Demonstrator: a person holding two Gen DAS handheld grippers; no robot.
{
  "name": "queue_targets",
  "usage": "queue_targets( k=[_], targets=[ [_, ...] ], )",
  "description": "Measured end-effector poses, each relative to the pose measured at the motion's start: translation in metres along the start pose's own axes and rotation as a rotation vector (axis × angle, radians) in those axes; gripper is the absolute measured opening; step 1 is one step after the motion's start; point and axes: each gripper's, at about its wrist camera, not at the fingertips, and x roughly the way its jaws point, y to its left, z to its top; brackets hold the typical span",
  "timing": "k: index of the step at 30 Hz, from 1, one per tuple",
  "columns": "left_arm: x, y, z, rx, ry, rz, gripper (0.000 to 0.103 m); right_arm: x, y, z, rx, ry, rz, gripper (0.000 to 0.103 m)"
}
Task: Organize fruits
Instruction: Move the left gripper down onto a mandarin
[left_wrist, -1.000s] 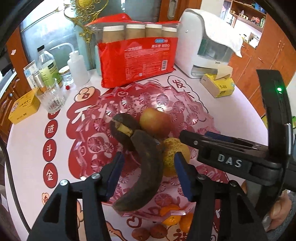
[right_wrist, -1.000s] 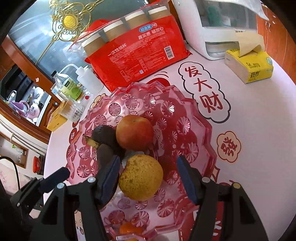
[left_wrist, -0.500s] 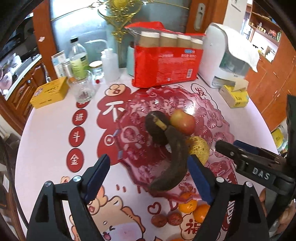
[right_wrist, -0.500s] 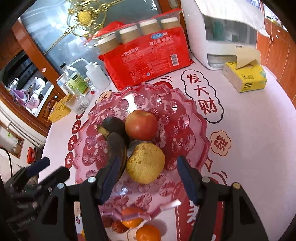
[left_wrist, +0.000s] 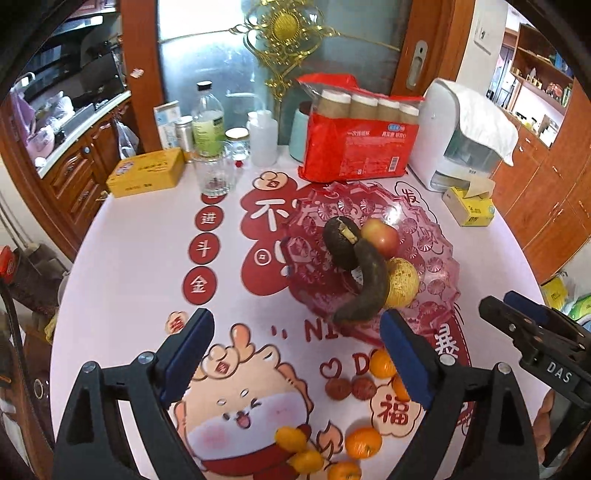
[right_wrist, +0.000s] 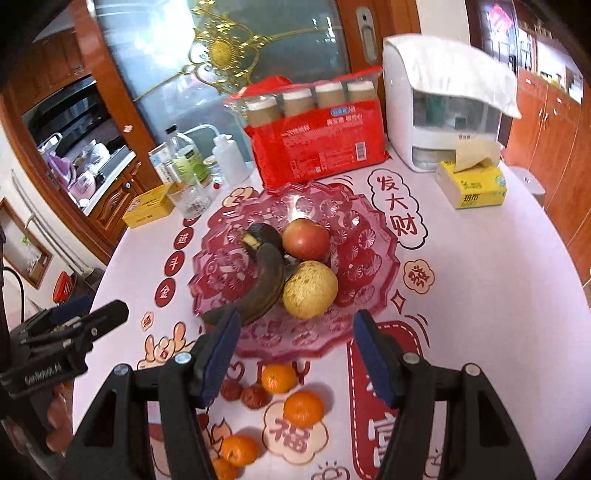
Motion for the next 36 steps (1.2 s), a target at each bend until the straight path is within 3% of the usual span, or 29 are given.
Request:
queue_targets(
  k=[9,18,22,29,36],
  targets=[
    [-0.050,0.009,-0.034,-0.010,-0.045,0.008,0.091,-0.061,0.022,-0.030,-0.074,-0.071,0.015,0.064],
    [-0.069,-0.003,-0.080,0.036,-0.055,0.035,0.091,-0.076,0.032,-0.062,-0.130,-0.073,0.029,0.064],
    [-0.059,-0.009,-0.108,0.048,-0.016,0.040,0.091,-0.064,0.030,-0.079,-0.137,-0.037,0.015,0.064],
    [-0.013,-0.020,-0.168,0.031,0.122,0.038,0.091,-0.031,0.018,-0.111,-0.120,0.061,0.007,0.064],
    [0.019,-0.035,-0.209,0.003,0.155,0.006,0.089,-0.004,0.007,-0.140,-0.113,0.140,0.008,0.064]
  ],
)
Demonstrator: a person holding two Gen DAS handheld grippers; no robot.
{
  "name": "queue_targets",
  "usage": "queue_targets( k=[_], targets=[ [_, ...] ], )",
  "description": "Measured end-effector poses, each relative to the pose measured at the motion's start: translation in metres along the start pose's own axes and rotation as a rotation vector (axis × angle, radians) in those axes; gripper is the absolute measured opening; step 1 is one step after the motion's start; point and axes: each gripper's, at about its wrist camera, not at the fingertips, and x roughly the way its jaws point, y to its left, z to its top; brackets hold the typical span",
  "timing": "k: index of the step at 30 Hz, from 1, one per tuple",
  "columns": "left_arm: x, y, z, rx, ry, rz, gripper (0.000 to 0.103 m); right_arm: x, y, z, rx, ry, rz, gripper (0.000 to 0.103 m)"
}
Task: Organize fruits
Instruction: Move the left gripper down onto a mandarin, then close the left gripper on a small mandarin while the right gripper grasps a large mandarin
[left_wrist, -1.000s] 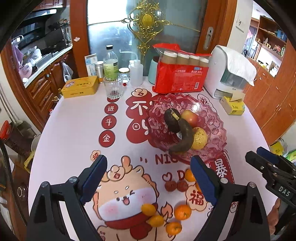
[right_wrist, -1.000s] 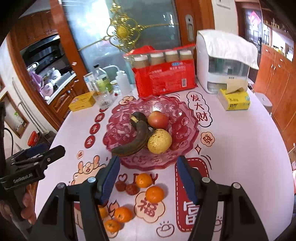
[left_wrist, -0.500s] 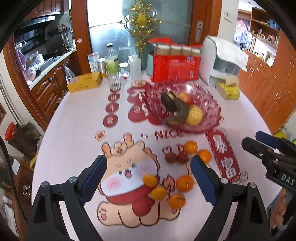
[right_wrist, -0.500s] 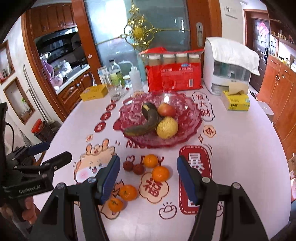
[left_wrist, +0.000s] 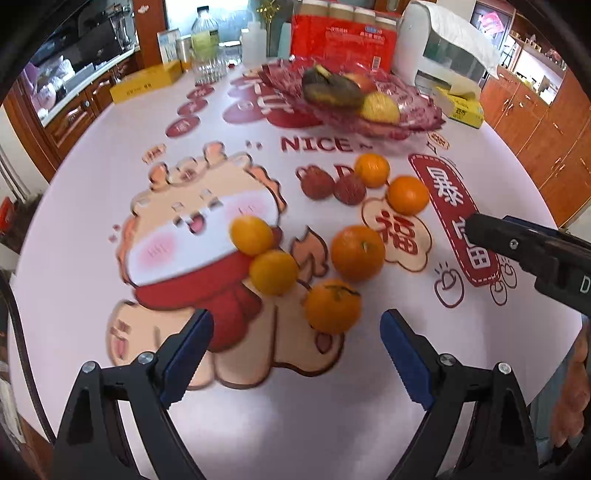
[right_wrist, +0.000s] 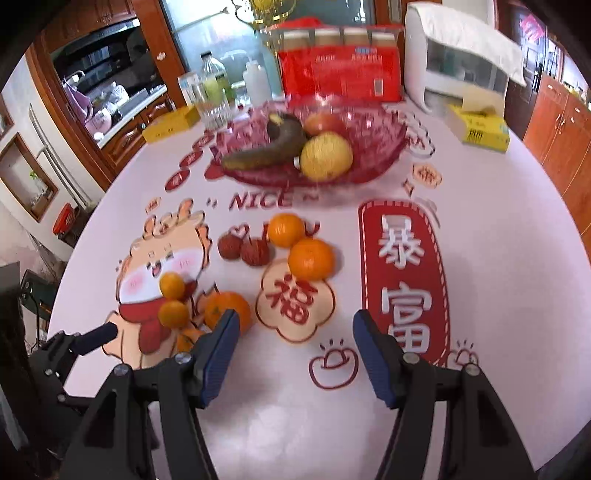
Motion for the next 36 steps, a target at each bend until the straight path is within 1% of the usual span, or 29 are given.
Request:
queue_targets(
  k=[3,5,7,10,12,13,14,18,23,30,36],
  targets=[
    [0.013,-0.004,-0.006,-0.040,0.008,-0.027,0.080,0.009,-0.002,-0.007,-0.004,0.021,0.009,0.064],
    [0.019,-0.004,-0.005,-0.069,0.006,-0.042,0.070,0.013,-0.003,-0.009,-0.010,0.031,0.014,0.064],
    [0.023,-0.005,-0.005,-0.088,0.001,-0.051,0.066,0.016,-0.004,-0.012,-0.014,0.038,0.018,0.064],
    [0.028,-0.009,-0.004,-0.109,-0.009,-0.065,0.058,0.020,-0.004,-0.015,-0.022,0.051,0.027,0.064],
    [0.032,-0.011,-0.003,-0.107,-0.014,-0.067,0.049,0.022,-0.004,-0.017,-0.031,0.057,0.033,0.064],
    [0.035,-0.014,-0.003,-0.099,-0.009,-0.066,0.040,0.023,-0.003,-0.018,-0.036,0.059,0.035,0.064],
    [0.036,-0.014,-0.003,-0.097,-0.006,-0.062,0.039,0.024,-0.003,-0.019,-0.042,0.060,0.037,0.064],
    [0.035,-0.010,-0.004,-0.113,-0.017,-0.072,0.037,0.028,-0.001,-0.019,-0.058,0.068,0.050,0.064],
    [0.032,0.005,-0.009,-0.147,-0.021,-0.054,0.037,0.039,0.005,-0.018,-0.077,0.089,0.077,0.064],
    [0.025,0.031,-0.016,-0.201,-0.030,-0.031,0.037,0.061,0.031,-0.018,-0.150,0.127,0.112,0.064],
    [0.018,0.050,-0.020,-0.235,-0.046,-0.014,0.037,0.077,0.051,-0.012,-0.207,0.134,0.109,0.064]
  ],
)
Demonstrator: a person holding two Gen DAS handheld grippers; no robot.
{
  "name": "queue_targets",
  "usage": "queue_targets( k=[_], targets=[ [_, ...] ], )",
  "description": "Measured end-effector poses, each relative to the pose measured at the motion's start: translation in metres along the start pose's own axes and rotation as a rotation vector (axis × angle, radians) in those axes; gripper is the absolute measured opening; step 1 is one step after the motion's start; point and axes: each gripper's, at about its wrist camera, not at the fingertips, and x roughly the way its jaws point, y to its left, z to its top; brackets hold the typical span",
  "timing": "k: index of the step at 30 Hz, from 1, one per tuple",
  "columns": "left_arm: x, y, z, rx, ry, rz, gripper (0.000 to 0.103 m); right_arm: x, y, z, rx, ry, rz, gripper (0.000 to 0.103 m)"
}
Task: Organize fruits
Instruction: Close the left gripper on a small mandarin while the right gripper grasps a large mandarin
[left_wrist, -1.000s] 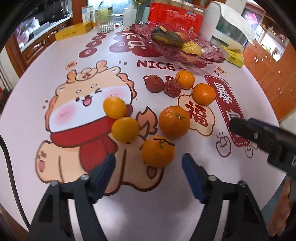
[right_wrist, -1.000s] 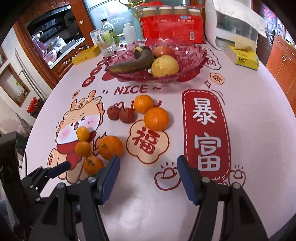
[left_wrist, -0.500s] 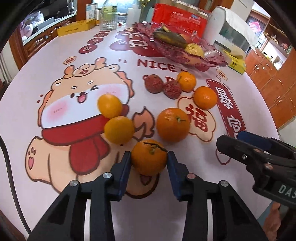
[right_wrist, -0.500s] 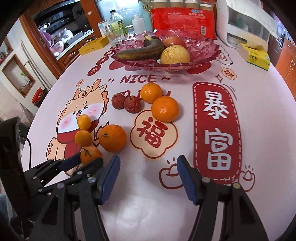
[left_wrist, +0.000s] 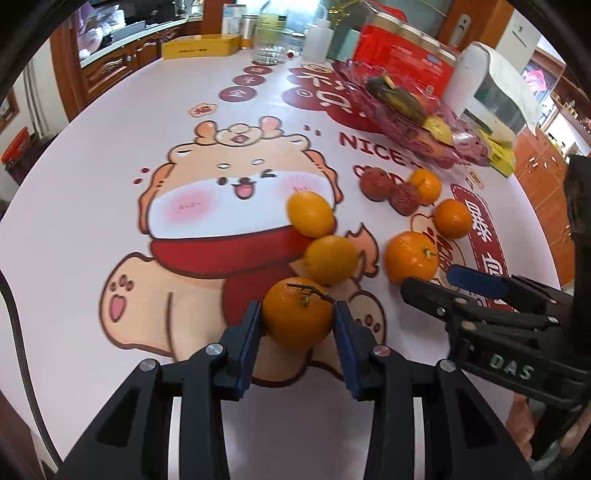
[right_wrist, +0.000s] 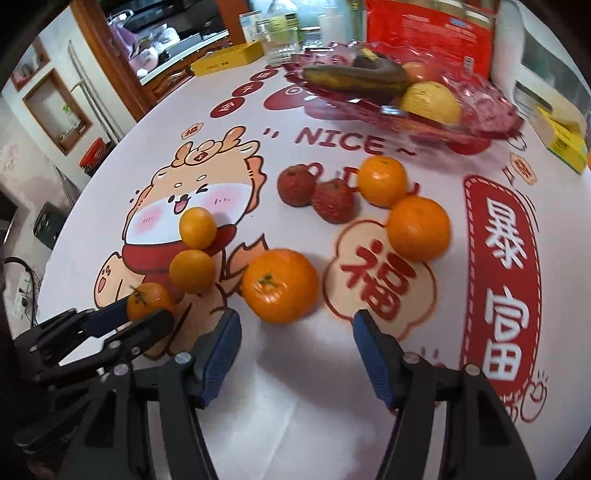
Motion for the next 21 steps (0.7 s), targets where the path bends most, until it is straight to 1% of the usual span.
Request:
queue_targets(
  k=[5,6,7,8,10,15,21],
  targets=[
    [-0.007,0.015,0.004,-0.029,-0.016,0.013,0.037,0.014,0.009,0.010,-0.027,0.015,-0.015,0.064],
    [-0.008,0.017,0.005,-0.033,-0.019,0.015,0.037,0.016,0.010,0.011,-0.031,0.016,-0.018,0.061],
    [-0.009,0.020,0.007,-0.035,-0.023,0.018,0.037,0.018,0.011,0.011,-0.034,0.020,-0.019,0.051],
    [-0.010,0.020,0.007,-0.036,-0.025,0.020,0.037,0.019,0.012,0.012,-0.038,0.023,-0.023,0.046],
    [-0.011,0.022,0.011,-0.036,-0.027,0.021,0.037,0.019,0.014,0.013,-0.046,0.020,-0.034,0.046],
    [-0.015,0.019,0.021,-0.014,-0.027,0.020,0.037,0.015,0.013,0.012,-0.032,0.033,-0.020,0.045],
    [-0.034,-0.001,0.046,0.054,-0.033,0.008,0.037,-0.018,0.013,0.016,-0.023,-0.016,-0.011,0.045]
  ],
)
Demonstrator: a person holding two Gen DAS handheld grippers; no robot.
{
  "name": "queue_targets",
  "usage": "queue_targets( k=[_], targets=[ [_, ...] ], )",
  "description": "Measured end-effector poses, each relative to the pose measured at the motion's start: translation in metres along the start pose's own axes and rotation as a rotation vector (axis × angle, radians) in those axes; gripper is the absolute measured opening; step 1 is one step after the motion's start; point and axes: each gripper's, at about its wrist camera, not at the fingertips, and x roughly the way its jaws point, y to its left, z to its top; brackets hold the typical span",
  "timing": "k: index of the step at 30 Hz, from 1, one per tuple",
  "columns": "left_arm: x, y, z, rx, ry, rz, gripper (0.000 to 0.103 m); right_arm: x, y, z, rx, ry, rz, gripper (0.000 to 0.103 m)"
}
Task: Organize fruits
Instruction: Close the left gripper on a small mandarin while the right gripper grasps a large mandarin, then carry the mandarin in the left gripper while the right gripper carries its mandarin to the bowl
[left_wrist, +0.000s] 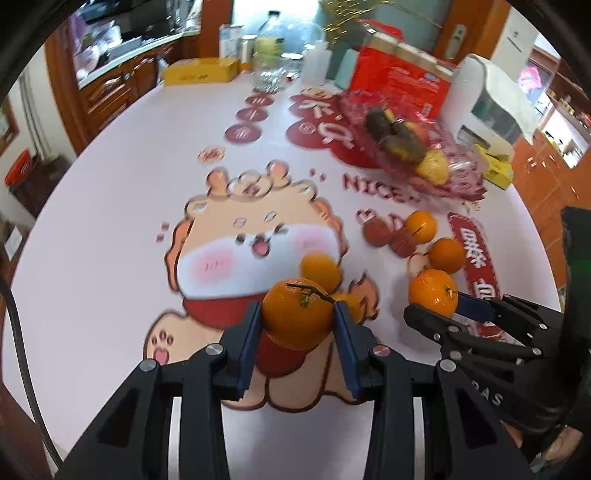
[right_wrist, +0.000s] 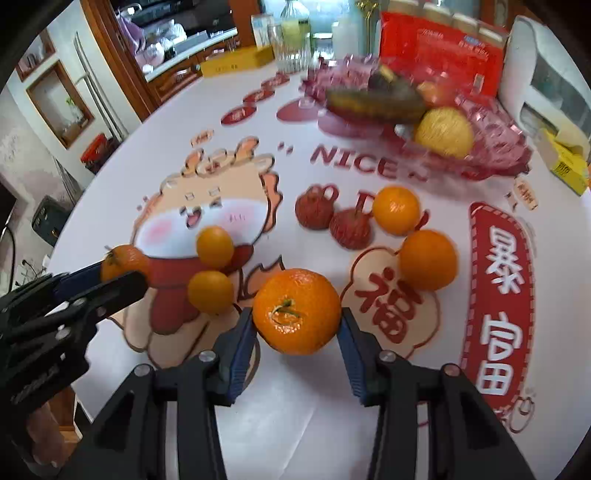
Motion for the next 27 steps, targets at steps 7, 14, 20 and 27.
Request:
queue_targets(
  k=[7,14,20,27],
  targets=[
    [-0.037,-0.032,0.042,0.110,-0.056,-0.043,0.037,-0.057,-0.010,0.014,0.033,-0.109,-0.004,0.045],
    [-0.069,-0.059,0.080,0.212,-0.096,-0.080,0.037,-0.108,-0.017,0.031,0.055,-0.224,-0.025,0.045],
    [-0.089,-0.076,0.124,0.272,-0.112,-0.081,0.037,-0.148,-0.027,0.052,0.066,-0.309,-0.063,0.045],
    [-0.109,-0.089,0.179,0.334,-0.156,-0.066,0.037,-0.189,-0.050,0.088,0.094,-0.389,-0.108,0.045]
  ],
)
